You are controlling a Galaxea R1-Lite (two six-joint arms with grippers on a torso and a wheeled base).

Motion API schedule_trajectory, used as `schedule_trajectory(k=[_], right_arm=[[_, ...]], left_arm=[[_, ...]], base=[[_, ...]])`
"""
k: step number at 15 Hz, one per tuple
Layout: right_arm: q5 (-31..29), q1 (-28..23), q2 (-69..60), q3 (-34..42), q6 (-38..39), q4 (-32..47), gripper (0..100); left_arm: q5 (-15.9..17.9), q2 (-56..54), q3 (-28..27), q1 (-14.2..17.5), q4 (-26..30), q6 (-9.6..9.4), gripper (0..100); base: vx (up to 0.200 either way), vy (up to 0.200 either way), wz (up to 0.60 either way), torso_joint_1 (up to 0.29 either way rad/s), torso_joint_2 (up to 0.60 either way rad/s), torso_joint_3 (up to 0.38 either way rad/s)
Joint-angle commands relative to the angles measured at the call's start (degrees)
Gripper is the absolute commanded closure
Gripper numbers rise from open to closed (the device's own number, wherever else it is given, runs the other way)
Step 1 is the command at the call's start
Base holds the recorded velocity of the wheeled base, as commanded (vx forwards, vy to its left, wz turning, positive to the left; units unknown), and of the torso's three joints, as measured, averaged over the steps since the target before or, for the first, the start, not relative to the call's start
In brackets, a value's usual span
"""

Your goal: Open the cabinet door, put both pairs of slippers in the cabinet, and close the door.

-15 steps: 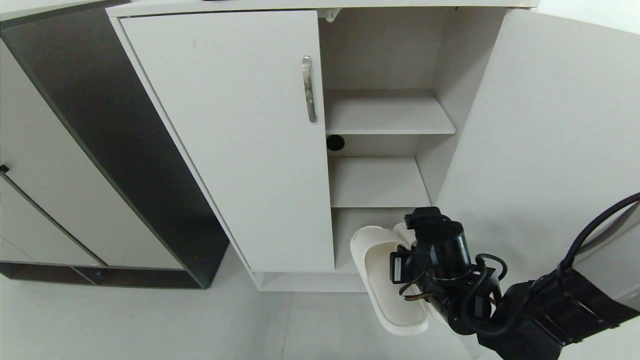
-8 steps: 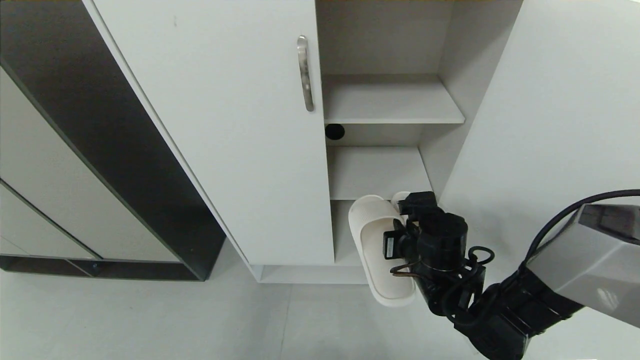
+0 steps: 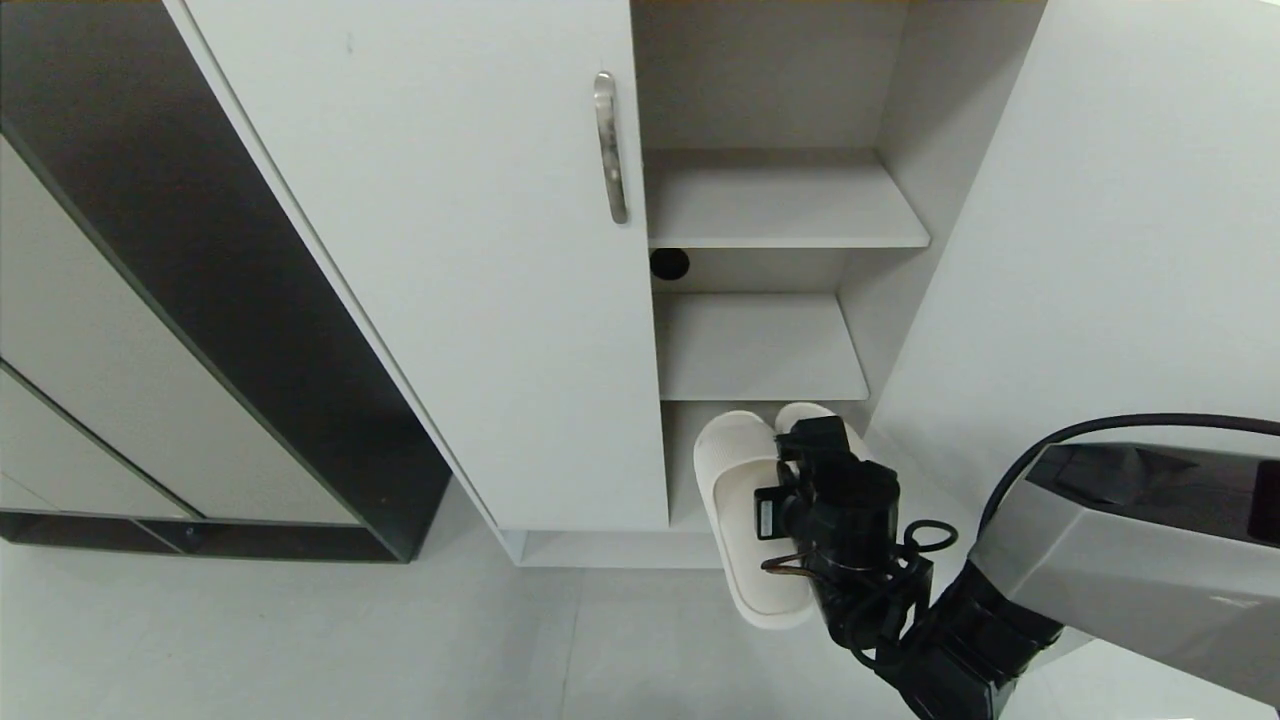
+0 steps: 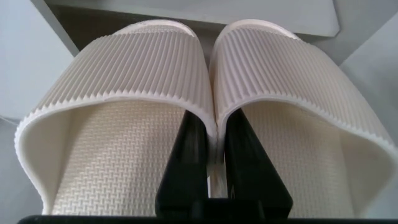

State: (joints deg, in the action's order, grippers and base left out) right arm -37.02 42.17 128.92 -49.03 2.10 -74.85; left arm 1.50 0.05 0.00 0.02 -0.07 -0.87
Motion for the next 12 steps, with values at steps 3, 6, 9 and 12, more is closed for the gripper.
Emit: schedule_trajectory(k=[3,6,9,12], right_arm=[[-1.1,0.0,0.4,-0.9,-0.5,-0.6,100],[-1.5,0.4,-0.2,-0.6,-1.2,-2.6,100],[-1.6,-0.4,0.4,0.0,-1.7,-3.4,100],[-1.6,-1.0,2.7,-1.7,-1.7,-3.3,100]], left_arm=[[0.0,0.0,0.0,0.1,0.0,-0.01,100],[0.0,0.0,0.0,0.0,0.0,-0.01,100],[0.0,0.0,0.0,0.1,0.0,-0.01,100],[0.0,0.0,0.0,0.1,0.0,-0.01,100]], base=[[0.2,0.0,0.0,-0.001,0.0,-0.004],[0.2,0.0,0.0,0.002,0.0,0.004],[0.0,0.0,0.0,0.0,0.0,0.0],[0.0,0.0,0.0,0.0,0.0,0.0]])
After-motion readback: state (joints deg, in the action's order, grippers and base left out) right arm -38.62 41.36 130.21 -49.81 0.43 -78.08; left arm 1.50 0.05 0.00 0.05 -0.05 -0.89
